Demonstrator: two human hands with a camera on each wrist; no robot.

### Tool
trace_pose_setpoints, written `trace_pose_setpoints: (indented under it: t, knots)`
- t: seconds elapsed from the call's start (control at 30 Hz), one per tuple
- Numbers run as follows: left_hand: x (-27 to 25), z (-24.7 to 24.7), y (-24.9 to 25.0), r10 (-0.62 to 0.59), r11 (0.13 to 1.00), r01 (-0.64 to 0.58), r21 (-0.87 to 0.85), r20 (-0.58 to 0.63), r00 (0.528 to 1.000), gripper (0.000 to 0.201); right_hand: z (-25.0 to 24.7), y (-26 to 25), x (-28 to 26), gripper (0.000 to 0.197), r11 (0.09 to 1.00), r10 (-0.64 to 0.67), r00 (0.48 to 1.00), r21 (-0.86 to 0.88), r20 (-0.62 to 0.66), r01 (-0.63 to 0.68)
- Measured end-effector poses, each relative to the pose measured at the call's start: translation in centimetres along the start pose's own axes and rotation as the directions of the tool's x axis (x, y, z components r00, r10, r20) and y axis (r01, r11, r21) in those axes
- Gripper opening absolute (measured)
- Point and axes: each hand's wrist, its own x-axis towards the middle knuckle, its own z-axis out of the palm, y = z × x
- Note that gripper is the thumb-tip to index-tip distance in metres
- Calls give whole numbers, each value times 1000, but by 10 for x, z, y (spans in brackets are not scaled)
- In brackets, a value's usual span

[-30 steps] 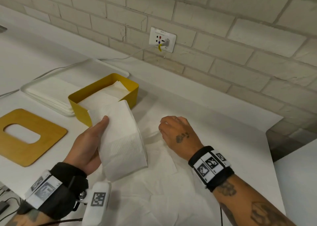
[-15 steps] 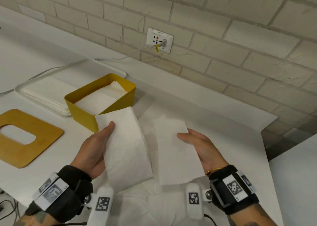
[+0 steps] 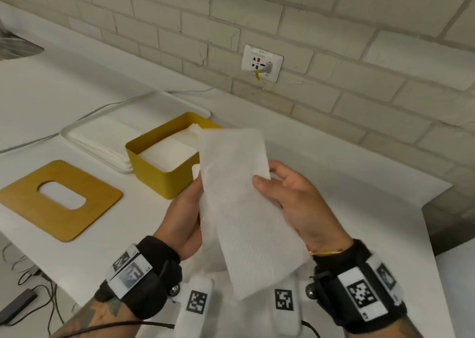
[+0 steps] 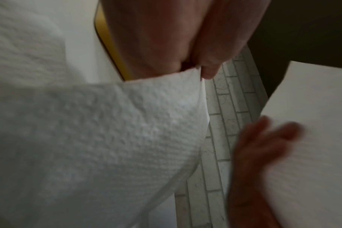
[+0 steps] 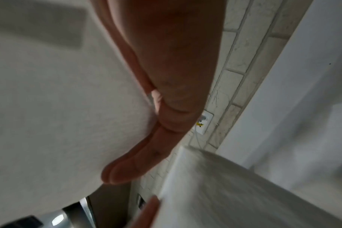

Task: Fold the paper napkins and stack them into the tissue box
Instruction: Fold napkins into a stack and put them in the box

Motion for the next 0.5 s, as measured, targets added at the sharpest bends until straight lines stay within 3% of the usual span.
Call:
trace_pose_setpoints:
  t: [0.07,0.17,0.33,0.4,0.5]
  knots:
    - [0,-2,-3,-7,1000,7,14,34,999,52,4,17,5,11,994,46,998,-96,-49,-50]
    - [1,-6,-7,-38,999,38,0,8,999,59,7,33,4,15,991,113,991,-70,-73,-118]
    - [3,-1,-5,-92,994,91,-55,-15,996,80,7,37,4,14,987,92,990,-123,-111,-106]
    - [2,3,-3,-89,995,89,-47,-9,996,76,5,38,5,14,984,93,988,-139,-119,-110]
    - [1,6,-3,-67,998,67,-12,-19,998,52,5,38,5,14,983,98,987,-141,-129,-116]
